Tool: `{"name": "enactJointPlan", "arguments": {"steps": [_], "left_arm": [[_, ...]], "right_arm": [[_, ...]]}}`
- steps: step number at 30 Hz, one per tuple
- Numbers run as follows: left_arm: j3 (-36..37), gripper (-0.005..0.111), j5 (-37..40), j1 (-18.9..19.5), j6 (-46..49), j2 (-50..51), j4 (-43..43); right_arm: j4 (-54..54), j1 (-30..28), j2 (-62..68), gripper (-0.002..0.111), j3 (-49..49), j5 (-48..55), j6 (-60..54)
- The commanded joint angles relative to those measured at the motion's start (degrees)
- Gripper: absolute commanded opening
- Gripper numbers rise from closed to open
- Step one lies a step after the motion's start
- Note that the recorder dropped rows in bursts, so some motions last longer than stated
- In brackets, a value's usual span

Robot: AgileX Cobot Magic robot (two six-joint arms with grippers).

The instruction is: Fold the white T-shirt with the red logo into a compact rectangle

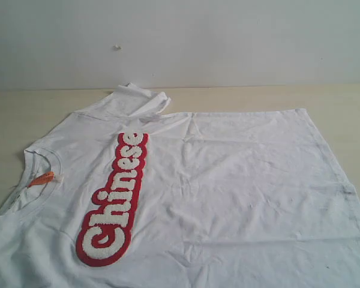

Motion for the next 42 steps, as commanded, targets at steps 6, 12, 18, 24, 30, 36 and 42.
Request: {"name": "enactJointPlan", "arguments": {"steps": [6,12,18,24,30,36,42], "left_arm": [[0.2,0.0,-0.3,0.0,0.0,-0.2,-0.2],[0.2,0.0,-0.3,0.0,0.0,-0.2,-0.2],[0.2,0.0,-0.6,0.0,1.7,-0.2,1.0],[0.2,0.0,-6.9,0.0,6.3,-0.2,4.0],[0.2,0.0,-20.5,0.0,-1.1,-0.2,2.5],[0.2,0.0,-35.0,0.0,-18.5,-0.2,2.5],[-0.2,0.0,-43.5,0.0,-36.5,-0.2,3.5]], "right_arm": [[-0.1,-0.4,-0.2,0.0,0.3,-0.4,-0.3],[-0.4,-0.4,-0.2,0.0,0.3,-0.4,-0.3],[-0.5,-0.4,-0.2,0.0,0.3,-0.6,-0.3],[-0.8,-0.4,-0.2,0.0,0.3,-9.5,-0.3],[-0.3,-0.4,-0.2,0.0,0.3,-22.0,-0.1],[-0.3,-0.4,-0.2,0.0,0.3,-35.5,2.8],[-0.3,-0.4,-0.2,0.0,0.3,-40.2,16.0]]}}
